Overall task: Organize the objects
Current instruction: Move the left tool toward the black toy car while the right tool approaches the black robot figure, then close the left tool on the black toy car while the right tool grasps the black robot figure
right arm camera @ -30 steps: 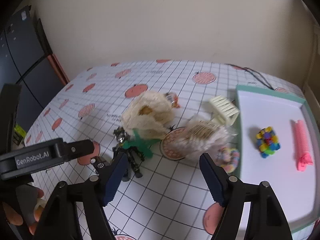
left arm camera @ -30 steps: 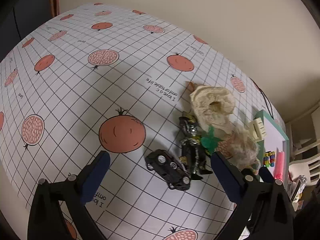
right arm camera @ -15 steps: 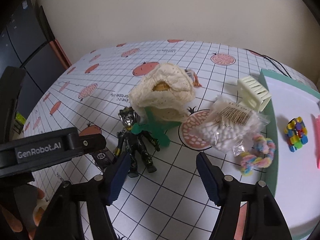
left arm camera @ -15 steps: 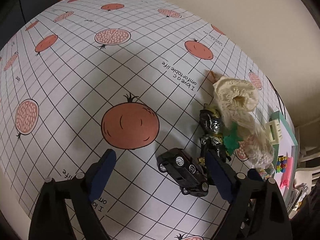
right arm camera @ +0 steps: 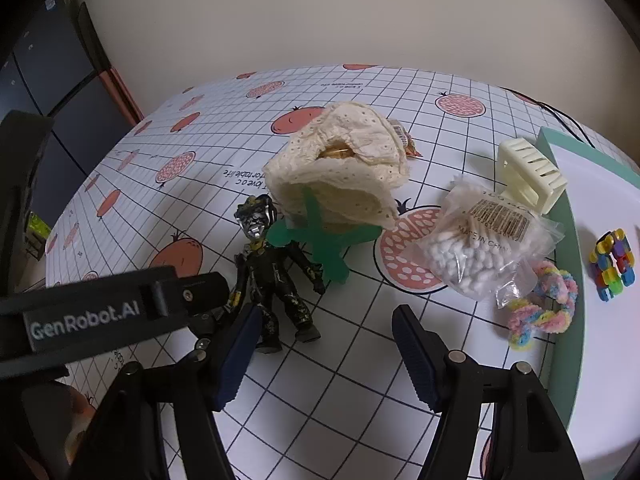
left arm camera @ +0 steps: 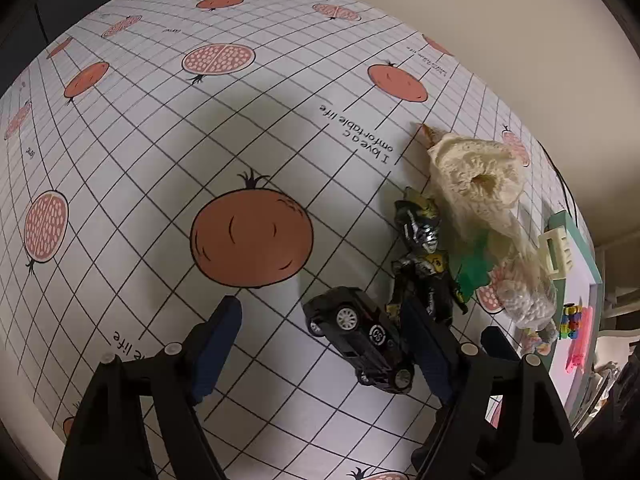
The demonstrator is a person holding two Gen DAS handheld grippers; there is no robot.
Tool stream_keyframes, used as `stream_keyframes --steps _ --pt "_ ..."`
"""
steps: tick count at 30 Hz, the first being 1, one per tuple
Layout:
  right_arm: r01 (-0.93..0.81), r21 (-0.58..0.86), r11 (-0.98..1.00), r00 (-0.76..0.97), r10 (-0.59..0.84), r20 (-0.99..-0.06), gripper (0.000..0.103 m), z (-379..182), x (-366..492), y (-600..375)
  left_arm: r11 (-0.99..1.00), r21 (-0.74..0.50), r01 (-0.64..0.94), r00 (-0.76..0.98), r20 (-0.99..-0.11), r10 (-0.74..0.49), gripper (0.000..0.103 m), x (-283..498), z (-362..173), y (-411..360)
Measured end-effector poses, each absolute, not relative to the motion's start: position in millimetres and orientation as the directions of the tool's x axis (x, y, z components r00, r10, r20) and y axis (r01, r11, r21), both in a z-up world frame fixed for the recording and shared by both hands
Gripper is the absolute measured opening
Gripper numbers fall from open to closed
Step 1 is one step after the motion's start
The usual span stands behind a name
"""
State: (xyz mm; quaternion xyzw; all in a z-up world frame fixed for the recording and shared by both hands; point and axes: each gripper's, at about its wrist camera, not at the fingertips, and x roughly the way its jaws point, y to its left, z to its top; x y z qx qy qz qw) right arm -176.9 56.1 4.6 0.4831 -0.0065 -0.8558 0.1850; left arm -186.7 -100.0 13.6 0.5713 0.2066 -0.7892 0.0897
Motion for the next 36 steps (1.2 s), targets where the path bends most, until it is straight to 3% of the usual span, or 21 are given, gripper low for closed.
stream_keyframes --steps 9,13,17,20,24,36 --pt "0.332 0.161 -0.929 -0.465 -0.310 -0.829 0.066 1 -174 45 -0.898 -0.219 0.382 -0.322 -0.942 0.094 0.081 -185 12 -101" --pt "0.333 0.151 -0.931 -0.469 -0.302 -0.830 0.057 0 -175 44 -0.903 -0.208 0.376 -0.323 -0.943 0.082 0.069 -184 13 -99" --pt "0.335 0.157 -0.929 -0.467 -0.308 -0.829 0.054 1 -174 45 -0.905 -0.208 0.370 -0.324 -0.942 0.083 0.065 -184 14 -99" --pt "0.333 0.159 -0.930 -0.468 -0.309 -0.828 0.050 0 -174 47 -0.910 -0.193 0.368 -0.325 -0.943 0.069 0.057 -183 15 -99" --pt "0.332 0.178 -0.926 -0.465 -0.325 -0.824 0.040 1 -175 48 -0.911 -0.185 0.369 -0.327 -0.943 0.059 0.050 -182 15 -101" --pt "0.345 0.195 -0.918 -0.468 -0.349 -0.812 0.039 3 -171 49 -0.898 -0.211 0.385 -0.338 -0.938 0.076 0.038 -178 16 -114"
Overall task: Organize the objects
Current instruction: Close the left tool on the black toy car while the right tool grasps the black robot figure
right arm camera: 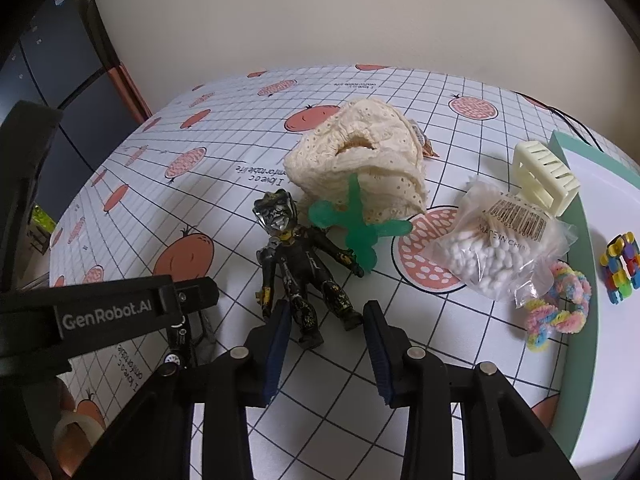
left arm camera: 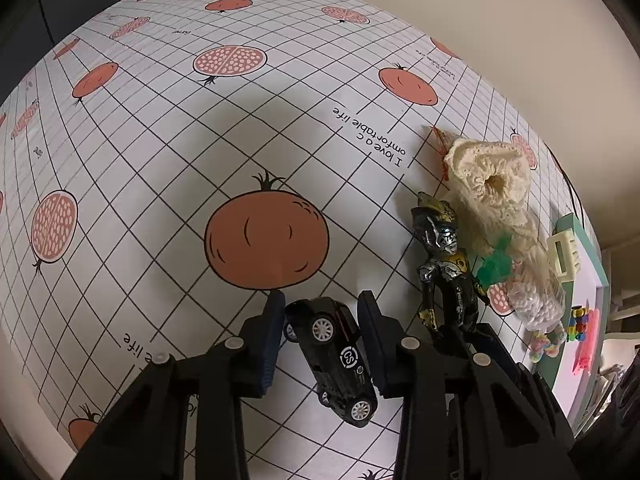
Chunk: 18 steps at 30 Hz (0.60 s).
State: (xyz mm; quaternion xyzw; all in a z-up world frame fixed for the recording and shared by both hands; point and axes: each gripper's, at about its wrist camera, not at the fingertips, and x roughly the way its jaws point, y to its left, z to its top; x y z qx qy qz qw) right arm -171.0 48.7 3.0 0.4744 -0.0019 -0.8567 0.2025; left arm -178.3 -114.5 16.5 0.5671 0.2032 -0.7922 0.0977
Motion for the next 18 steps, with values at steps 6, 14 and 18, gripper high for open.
stream_keyframes --steps 6,14,18 --pt "0.349 0.208 -0.914 -0.477 -0.364 -0.800 0.039 9 -170 49 -0.893 -0.228 0.388 -0.340 -0.936 0.091 0.035 -176 17 -116" --pt "0.363 0.214 -0.907 -0.487 -0.381 -0.786 0.039 17 -167 45 -0.888 -0.245 0.388 -0.373 -0.923 0.092 0.030 -180 28 -116" --pt "0.365 0.218 -0.905 -0.498 -0.388 -0.776 0.039 22 -166 46 -0.885 -0.250 0.393 -0.380 -0.921 0.092 0.030 -179 30 -119"
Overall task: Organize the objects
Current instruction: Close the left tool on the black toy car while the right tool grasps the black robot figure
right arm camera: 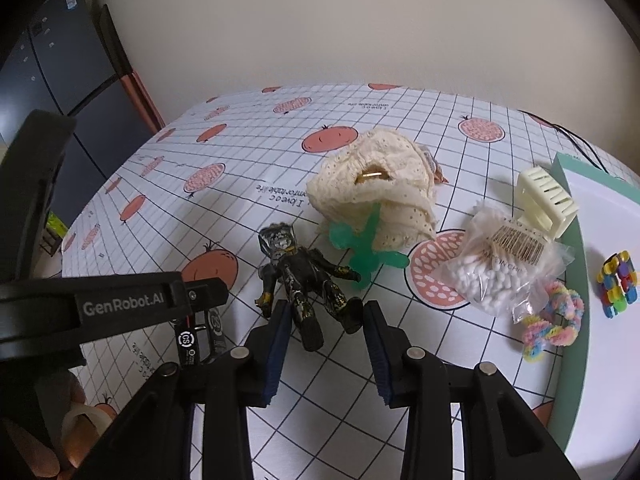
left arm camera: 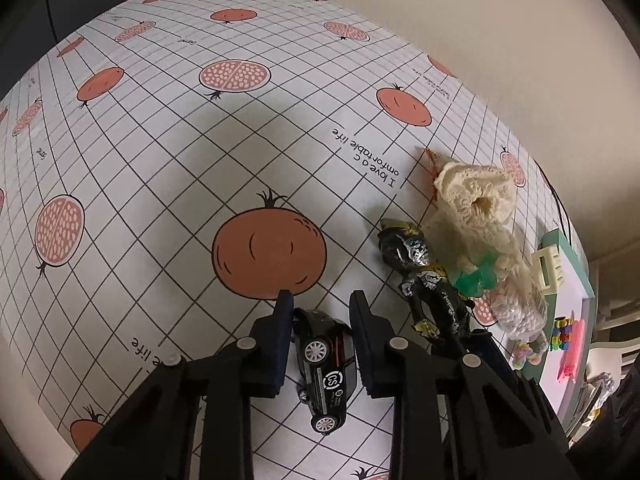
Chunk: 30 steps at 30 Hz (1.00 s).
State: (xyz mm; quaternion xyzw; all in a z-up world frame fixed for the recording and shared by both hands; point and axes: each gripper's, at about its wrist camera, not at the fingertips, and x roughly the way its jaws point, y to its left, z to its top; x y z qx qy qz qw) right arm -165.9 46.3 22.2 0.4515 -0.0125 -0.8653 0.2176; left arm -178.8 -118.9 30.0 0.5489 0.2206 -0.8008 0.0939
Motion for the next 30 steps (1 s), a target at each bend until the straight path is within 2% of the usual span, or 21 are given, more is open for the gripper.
stream_keyframes --steps 8,9,10,12,27,29,30 --pt "0.370 0.229 -0.901 -0.521 -0.405 -0.752 0.039 34 -164 48 -0.876 -0.277 0.396 -0.411 -0.906 0.101 0.026 -182 36 -125" --pt "0.371 0.232 -0.899 -0.522 -0.409 -0.748 0.039 36 -163 48 -0.874 -0.282 0.396 -0.415 -0.904 0.104 0.023 -183 37 -125" --pt "0.373 0.232 -0.898 -0.524 -0.410 -0.747 0.039 37 -163 47 -0.873 -0.288 0.394 -0.422 -0.900 0.107 0.013 -182 39 -126" --pt "0.376 0.229 -0.898 -0.528 -0.411 -0.743 0.039 39 -163 47 -0.874 -0.292 0.389 -0.424 -0.899 0.111 0.006 -183 39 -125" --pt "0.359 0.241 -0.902 -0.542 -0.411 -0.733 0.039 44 -164 59 -0.878 -0.326 0.350 -0.406 -0.898 0.171 0.006 -181 37 -124" --pt "0.358 0.241 -0.902 -0.543 -0.411 -0.732 0.039 45 -164 61 -0.884 -0.326 0.334 -0.401 -0.898 0.180 0.012 -182 36 -122" --pt "0.356 0.241 -0.903 -0.544 -0.410 -0.732 0.039 45 -164 63 -0.888 -0.326 0.325 -0.399 -0.898 0.183 0.020 -183 36 -120"
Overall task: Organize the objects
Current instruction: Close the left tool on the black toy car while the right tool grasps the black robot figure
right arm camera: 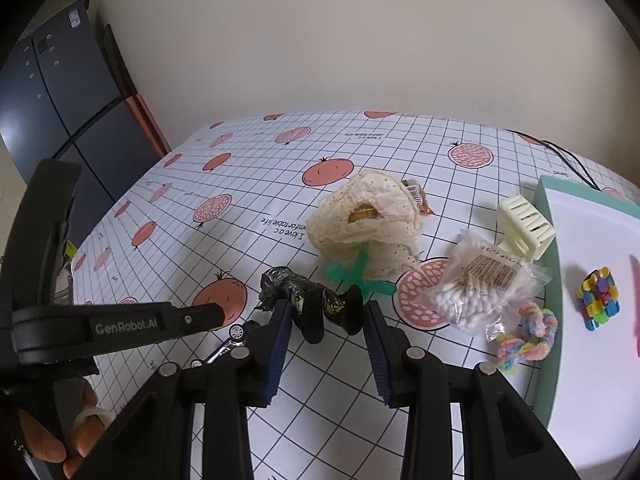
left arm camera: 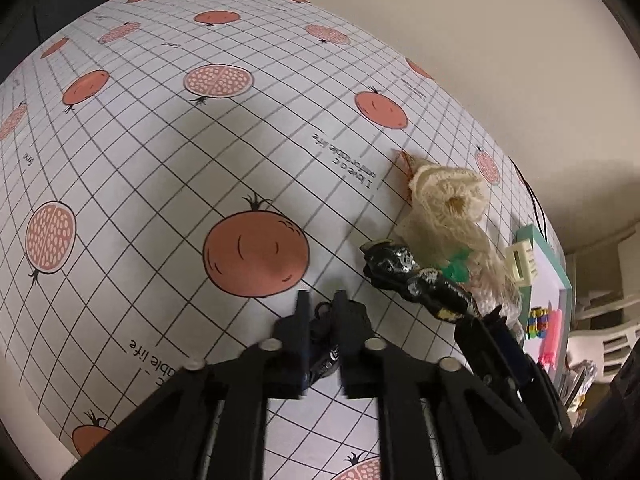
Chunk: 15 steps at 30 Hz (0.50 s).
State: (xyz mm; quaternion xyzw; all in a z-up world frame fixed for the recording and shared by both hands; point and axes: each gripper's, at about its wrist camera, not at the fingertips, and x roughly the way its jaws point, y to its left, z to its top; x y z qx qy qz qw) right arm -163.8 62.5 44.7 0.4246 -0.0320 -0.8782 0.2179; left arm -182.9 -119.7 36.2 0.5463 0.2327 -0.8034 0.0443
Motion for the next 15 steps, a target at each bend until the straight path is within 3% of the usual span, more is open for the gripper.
stream_keyframes --steps 1,7,15 --pt "0.353 0.240 -0.904 -0.546 -0.408 -0.732 0.039 45 -164 63 -0.891 -0.324 0.316 -0.397 -0.899 0.186 0.028 -183 36 -118" --pt "0.336 0.248 -0.908 -0.555 -0.404 -0.727 0.039 47 -164 73 -0.914 -0.305 0.266 -0.399 -0.899 0.184 0.046 -183 40 -108" --pt "0.328 0.260 -0.908 -0.558 -0.409 -0.722 0.039 50 -164 81 -0.941 -0.252 0.227 -0.362 -0.919 0.159 0.047 -183 33 -97"
